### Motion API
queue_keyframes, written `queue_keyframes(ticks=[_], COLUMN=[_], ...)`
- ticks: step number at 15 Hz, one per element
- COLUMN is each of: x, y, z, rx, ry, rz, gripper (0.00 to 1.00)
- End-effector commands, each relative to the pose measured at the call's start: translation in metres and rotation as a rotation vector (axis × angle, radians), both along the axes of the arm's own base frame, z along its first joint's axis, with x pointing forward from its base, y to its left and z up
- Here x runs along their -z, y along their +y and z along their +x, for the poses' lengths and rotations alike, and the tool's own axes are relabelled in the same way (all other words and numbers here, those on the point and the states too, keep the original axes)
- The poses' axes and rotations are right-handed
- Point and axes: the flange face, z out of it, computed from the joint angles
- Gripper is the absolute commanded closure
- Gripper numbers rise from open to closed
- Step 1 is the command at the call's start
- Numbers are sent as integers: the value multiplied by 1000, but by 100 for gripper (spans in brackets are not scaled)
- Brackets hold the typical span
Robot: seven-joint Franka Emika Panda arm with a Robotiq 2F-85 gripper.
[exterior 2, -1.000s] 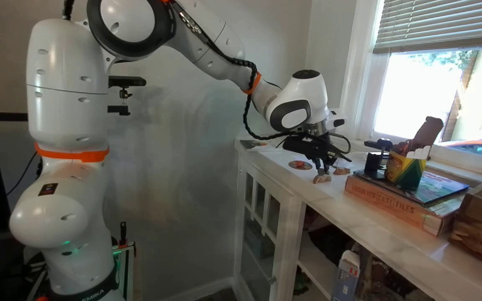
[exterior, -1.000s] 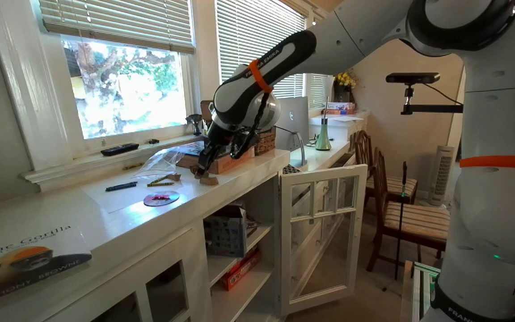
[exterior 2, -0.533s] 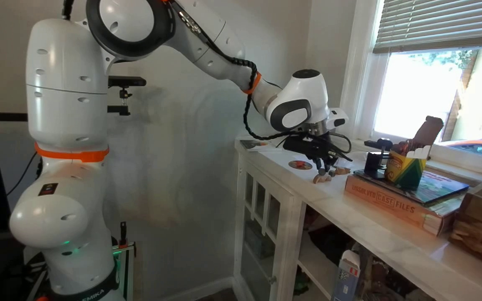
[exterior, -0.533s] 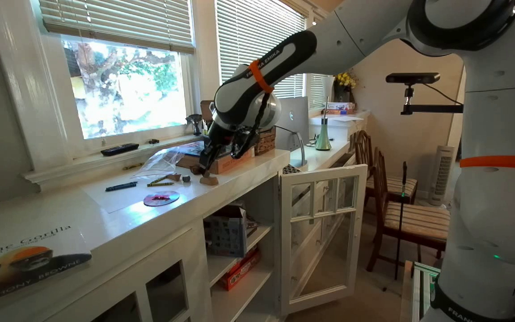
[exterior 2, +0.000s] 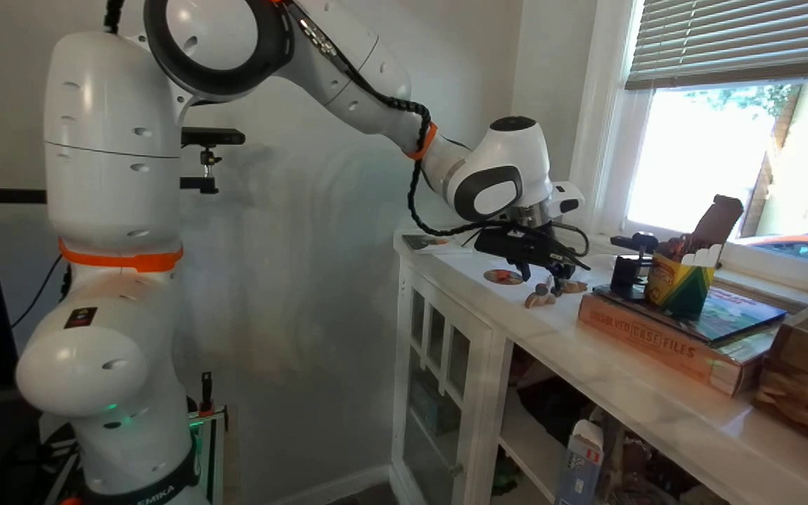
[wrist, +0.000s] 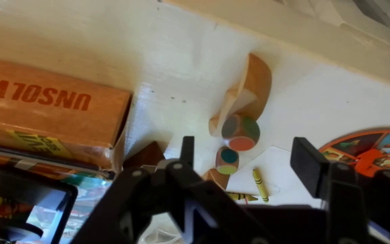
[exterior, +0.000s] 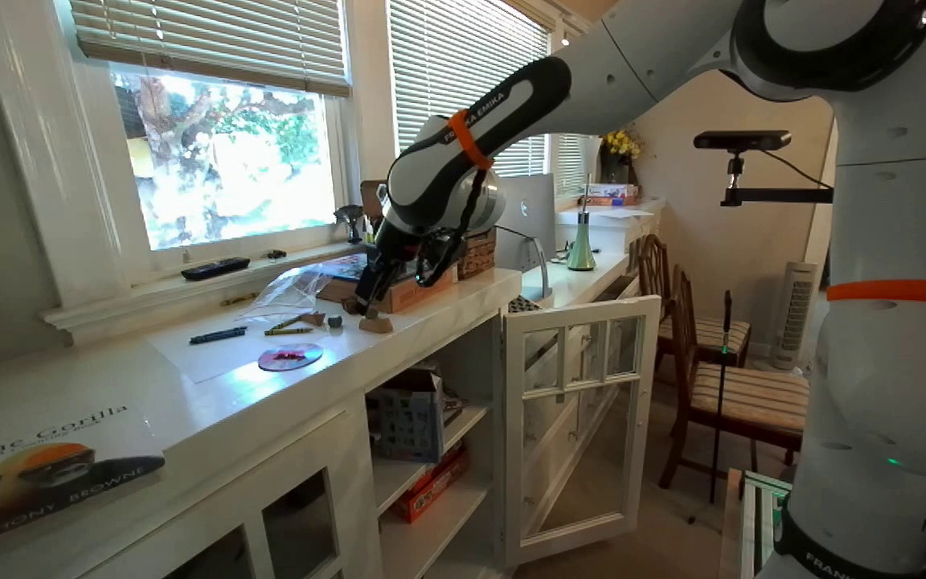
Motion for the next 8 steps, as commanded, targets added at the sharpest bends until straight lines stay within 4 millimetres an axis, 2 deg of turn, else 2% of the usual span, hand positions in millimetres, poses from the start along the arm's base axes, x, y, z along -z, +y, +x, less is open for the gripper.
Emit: queue_keyframes(ticks=[1, 8], x=[0, 6], y=[1, 6], z=[3, 18], rx=[18, 0], ry=[-10, -42], rz=[4, 20], gripper=[0, 1])
